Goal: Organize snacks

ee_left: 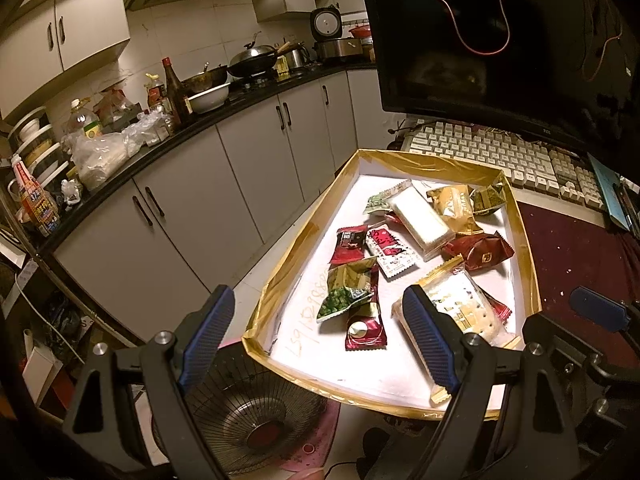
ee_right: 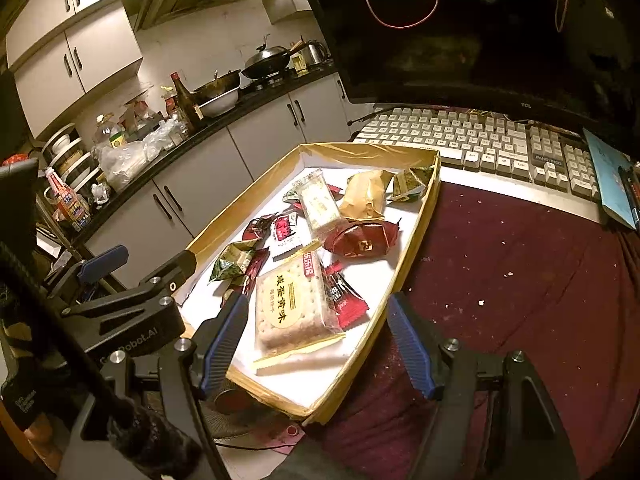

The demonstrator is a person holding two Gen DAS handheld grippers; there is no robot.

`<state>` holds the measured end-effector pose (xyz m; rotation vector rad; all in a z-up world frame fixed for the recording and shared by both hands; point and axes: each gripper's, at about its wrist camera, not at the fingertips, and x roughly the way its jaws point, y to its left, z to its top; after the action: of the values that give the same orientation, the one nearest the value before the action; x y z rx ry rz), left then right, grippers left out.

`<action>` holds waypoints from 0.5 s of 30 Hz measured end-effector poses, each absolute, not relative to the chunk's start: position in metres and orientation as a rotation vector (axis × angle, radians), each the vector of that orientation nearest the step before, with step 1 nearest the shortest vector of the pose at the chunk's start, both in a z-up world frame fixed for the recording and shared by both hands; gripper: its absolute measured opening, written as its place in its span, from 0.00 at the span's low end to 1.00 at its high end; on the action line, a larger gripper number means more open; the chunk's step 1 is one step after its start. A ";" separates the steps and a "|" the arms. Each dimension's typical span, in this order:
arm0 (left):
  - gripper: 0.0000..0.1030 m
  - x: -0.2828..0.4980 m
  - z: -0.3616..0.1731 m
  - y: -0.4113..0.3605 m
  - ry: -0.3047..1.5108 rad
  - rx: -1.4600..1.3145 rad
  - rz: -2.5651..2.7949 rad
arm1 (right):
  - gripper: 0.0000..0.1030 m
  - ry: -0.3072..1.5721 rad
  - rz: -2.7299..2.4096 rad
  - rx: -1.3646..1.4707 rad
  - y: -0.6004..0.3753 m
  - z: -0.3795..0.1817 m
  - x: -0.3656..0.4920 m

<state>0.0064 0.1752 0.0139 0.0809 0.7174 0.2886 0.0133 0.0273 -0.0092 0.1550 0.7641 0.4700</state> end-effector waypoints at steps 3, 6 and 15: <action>0.84 0.006 0.015 0.176 0.712 0.081 0.297 | 0.70 0.756 0.467 0.147 0.027 -0.009 0.012; 0.84 0.005 0.016 0.176 0.705 0.085 0.305 | 0.70 0.755 0.468 0.144 0.028 -0.009 0.012; 0.84 0.008 0.016 0.174 0.703 0.097 0.307 | 0.70 0.747 0.472 0.149 0.026 -0.009 0.013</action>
<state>0.0075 0.1737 0.0164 0.0971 0.7032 0.3067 0.0127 0.0262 -0.0086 0.1492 0.7473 0.4717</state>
